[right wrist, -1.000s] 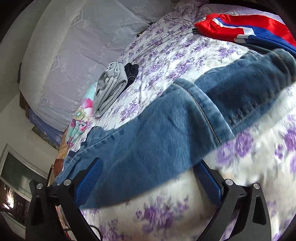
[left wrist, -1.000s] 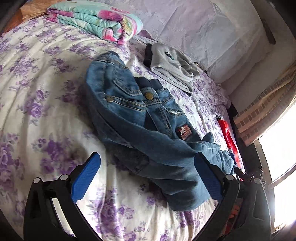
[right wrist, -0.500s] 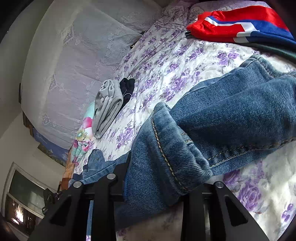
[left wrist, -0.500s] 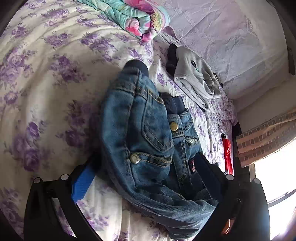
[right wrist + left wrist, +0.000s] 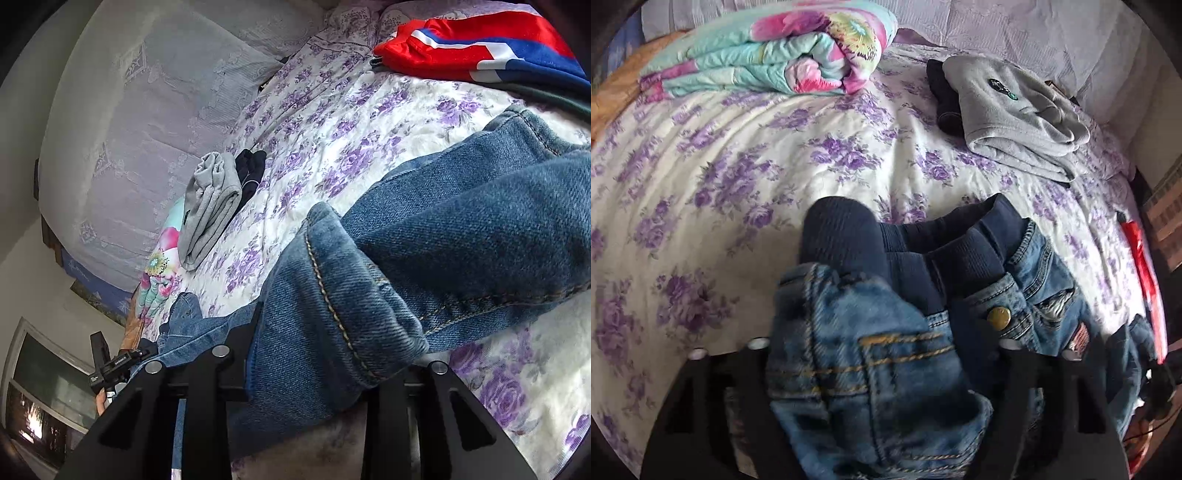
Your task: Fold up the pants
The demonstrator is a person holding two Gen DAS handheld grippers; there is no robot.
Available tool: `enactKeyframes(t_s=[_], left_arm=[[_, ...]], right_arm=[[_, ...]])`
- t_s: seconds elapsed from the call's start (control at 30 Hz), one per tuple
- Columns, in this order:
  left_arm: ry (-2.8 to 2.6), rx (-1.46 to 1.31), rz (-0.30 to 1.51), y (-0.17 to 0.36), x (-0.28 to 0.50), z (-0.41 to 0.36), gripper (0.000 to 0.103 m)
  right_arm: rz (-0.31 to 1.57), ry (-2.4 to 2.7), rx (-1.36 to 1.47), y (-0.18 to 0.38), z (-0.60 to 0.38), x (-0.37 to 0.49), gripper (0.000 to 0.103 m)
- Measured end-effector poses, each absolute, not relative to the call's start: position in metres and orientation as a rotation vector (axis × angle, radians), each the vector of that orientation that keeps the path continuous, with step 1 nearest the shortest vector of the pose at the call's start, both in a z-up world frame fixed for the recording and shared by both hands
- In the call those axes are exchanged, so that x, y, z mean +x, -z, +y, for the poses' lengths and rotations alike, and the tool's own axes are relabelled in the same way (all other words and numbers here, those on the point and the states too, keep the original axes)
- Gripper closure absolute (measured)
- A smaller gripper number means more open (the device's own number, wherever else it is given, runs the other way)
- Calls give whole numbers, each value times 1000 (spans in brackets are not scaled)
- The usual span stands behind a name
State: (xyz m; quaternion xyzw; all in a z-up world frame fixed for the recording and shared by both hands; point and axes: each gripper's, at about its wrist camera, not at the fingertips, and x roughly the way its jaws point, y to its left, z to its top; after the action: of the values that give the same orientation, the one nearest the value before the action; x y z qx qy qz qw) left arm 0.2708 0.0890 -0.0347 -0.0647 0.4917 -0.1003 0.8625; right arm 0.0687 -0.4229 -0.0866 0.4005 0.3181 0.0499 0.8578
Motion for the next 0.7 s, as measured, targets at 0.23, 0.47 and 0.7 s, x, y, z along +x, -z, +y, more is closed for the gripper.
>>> enactKeyframes(t_s=[0.23, 0.47, 0.7], left_arm=[[290, -323, 790, -20, 221, 121, 91], [99, -367, 521, -95, 188, 155, 87], [49, -531, 895, 46, 199, 179, 53]], right_arm=[[587, -190, 694, 24, -413, 108, 82], [440, -272, 567, -68, -402, 175, 79], [680, -129, 733, 40, -434, 181, 43]])
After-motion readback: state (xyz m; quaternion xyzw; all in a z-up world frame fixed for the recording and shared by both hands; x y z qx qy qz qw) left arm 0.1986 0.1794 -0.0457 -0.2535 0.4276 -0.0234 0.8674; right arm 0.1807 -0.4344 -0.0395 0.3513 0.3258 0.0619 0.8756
